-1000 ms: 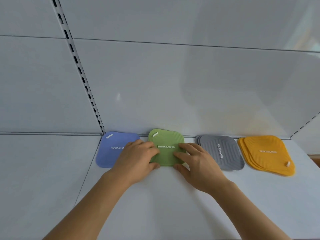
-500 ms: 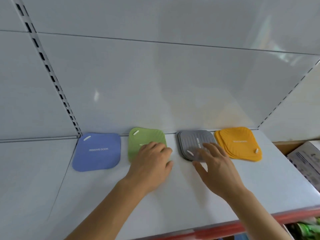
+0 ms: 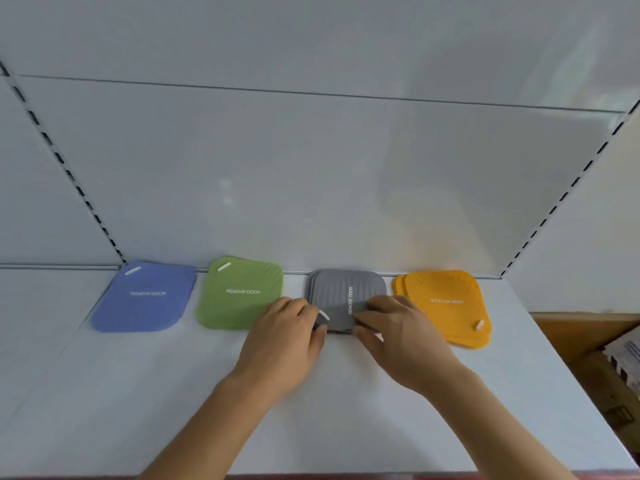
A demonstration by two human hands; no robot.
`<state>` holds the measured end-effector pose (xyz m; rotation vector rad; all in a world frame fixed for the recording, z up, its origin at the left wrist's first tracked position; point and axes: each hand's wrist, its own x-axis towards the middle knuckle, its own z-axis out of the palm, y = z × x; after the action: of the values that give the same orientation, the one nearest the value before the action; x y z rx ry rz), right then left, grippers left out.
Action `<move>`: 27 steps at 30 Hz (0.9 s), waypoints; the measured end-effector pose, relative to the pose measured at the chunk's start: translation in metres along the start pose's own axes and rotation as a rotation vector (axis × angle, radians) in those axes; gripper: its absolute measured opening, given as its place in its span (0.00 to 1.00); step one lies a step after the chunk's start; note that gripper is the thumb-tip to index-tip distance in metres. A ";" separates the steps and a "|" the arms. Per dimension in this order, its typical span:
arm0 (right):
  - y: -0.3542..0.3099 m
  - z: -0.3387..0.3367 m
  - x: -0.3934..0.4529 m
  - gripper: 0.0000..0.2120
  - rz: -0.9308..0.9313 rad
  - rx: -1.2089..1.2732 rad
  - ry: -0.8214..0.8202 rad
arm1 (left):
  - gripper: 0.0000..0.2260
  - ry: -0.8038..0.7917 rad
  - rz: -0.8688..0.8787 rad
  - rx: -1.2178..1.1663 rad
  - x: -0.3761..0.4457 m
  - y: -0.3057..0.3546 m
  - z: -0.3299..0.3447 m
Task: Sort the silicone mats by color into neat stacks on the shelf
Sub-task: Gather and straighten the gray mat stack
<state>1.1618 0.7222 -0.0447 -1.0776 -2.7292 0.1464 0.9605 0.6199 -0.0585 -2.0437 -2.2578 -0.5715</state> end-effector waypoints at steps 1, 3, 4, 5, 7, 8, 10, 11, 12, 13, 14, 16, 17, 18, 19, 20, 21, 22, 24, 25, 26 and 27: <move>0.003 0.000 0.001 0.18 -0.004 0.026 -0.011 | 0.15 0.012 -0.023 -0.009 0.000 0.001 0.002; 0.008 0.002 0.004 0.18 -0.006 0.065 -0.014 | 0.16 0.027 -0.049 -0.014 0.001 0.005 0.005; 0.008 0.002 0.005 0.18 -0.001 0.083 -0.006 | 0.16 0.037 -0.069 -0.014 0.001 0.007 0.005; 0.007 0.003 0.007 0.18 0.006 0.103 0.014 | 0.16 0.052 -0.100 -0.014 0.001 0.010 0.004; 0.004 0.002 0.008 0.16 0.013 0.123 0.117 | 0.16 0.113 -0.197 0.005 0.001 0.019 -0.001; 0.002 0.001 0.008 0.14 0.018 0.132 0.194 | 0.16 0.151 -0.253 0.020 0.000 0.024 -0.005; -0.004 -0.001 0.005 0.13 0.029 0.171 0.348 | 0.18 0.182 -0.344 -0.005 0.000 0.037 -0.015; -0.008 -0.003 0.003 0.12 0.026 0.193 0.403 | 0.21 0.150 -0.386 -0.069 0.001 0.044 -0.019; -0.013 -0.003 0.000 0.12 0.007 0.213 0.435 | 0.23 0.090 -0.432 -0.159 0.004 0.050 -0.020; -0.018 -0.003 -0.004 0.11 -0.027 0.233 0.441 | 0.24 0.036 -0.477 -0.268 0.008 0.054 -0.022; -0.023 -0.003 -0.008 0.10 -0.070 0.253 0.425 | 0.23 0.006 -0.527 -0.381 0.014 0.058 -0.022; -0.030 -0.001 -0.016 0.09 -0.158 0.302 0.369 | 0.21 0.009 -0.615 -0.552 0.021 0.063 -0.022; -0.031 0.000 -0.019 0.08 -0.191 0.338 0.345 | 0.18 0.020 -0.651 -0.597 0.023 0.065 -0.022; -0.031 -0.001 -0.021 0.08 -0.210 0.376 0.328 | 0.16 0.035 -0.681 -0.615 0.024 0.066 -0.023; -0.029 -0.003 -0.022 0.08 -0.210 0.412 0.322 | 0.14 0.061 -0.703 -0.623 0.023 0.066 -0.024; -0.027 -0.004 -0.024 0.07 -0.189 0.440 0.333 | 0.13 0.101 -0.717 -0.632 0.021 0.063 -0.024; -0.023 -0.006 -0.024 0.06 -0.144 0.454 0.358 | 0.12 0.150 -0.716 -0.648 0.018 0.058 -0.026; -0.019 -0.007 -0.025 0.05 -0.077 0.448 0.394 | 0.11 0.202 -0.705 -0.665 0.015 0.051 -0.028; -0.007 -0.006 -0.020 0.04 0.089 0.385 0.449 | 0.11 0.289 -0.683 -0.685 0.011 0.035 -0.034; -0.002 -0.004 -0.016 0.05 0.166 0.335 0.445 | 0.11 0.311 -0.671 -0.699 0.009 0.028 -0.036; 0.003 -0.002 -0.010 0.06 0.230 0.281 0.419 | 0.13 0.325 -0.654 -0.717 0.007 0.022 -0.039; 0.007 -0.001 -0.004 0.08 0.270 0.229 0.390 | 0.15 0.327 -0.632 -0.732 0.005 0.017 -0.041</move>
<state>1.1696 0.7250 -0.0460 -1.2507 -2.1606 0.2525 0.9680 0.6133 -0.0150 -1.1650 -2.6790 -1.8371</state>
